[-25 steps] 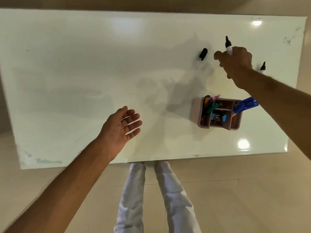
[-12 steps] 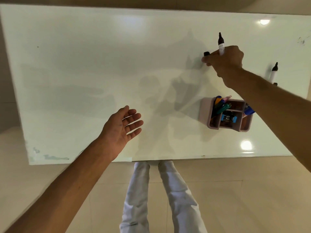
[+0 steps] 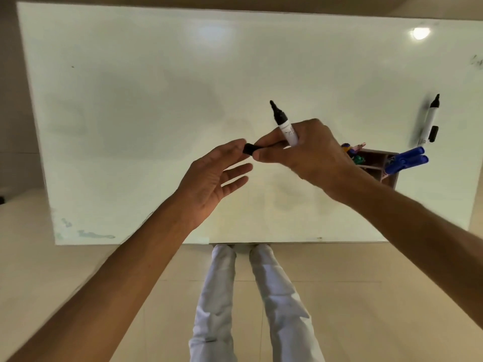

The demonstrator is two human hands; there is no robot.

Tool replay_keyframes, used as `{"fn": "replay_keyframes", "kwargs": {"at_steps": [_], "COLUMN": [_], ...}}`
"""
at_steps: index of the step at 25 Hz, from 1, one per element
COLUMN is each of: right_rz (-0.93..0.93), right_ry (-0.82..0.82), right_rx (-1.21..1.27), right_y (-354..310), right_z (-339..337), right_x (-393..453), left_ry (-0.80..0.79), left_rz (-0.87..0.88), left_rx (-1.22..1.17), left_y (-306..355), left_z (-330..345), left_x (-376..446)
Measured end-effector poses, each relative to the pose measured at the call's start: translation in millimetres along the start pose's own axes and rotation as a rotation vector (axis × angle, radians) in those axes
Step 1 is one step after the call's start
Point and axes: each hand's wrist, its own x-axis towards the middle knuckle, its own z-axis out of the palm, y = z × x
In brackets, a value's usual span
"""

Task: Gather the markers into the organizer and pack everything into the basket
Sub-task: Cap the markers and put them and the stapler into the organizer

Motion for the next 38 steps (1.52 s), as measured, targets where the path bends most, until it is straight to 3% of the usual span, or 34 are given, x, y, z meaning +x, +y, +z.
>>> {"fn": "replay_keyframes", "kwargs": {"at_steps": [5,10,13,17,21,30,34,38], "right_rz": [-0.009,0.005,0.008,-0.294,-0.394,-0.248,-0.152,-0.101], "right_ry": [0.08,-0.068,-0.088,0.006,0.1,0.241,0.309,0.405], "right_rx": [-0.059,0.176,0.173,-0.128,-0.19,-0.231,-0.222,-0.21], "right_y": [11,20,28,27,28,37,46,52], "right_z": [1,-6,-11,2,11,17,20,22], "right_x": [-22,-55,-79,-118,-130,-135,-139,-146], "left_ry": [-0.17,-0.104,-0.056,-0.032,-0.098,-0.167,-0.088,0.014], "left_rz": [0.141,0.316,0.239,0.163,0.14,0.153,0.273,0.275], "left_rx": [0.114,0.138,-0.006,-0.083,-0.04,0.149,0.392,0.377], "left_y": [-4,-9,-9,-14,-17,-31,-43,-57], "left_z": [7,11,11,16,19,29,46,70], "left_x": [-8,-24,-30,-39,-45,-59,-71,-78]}}
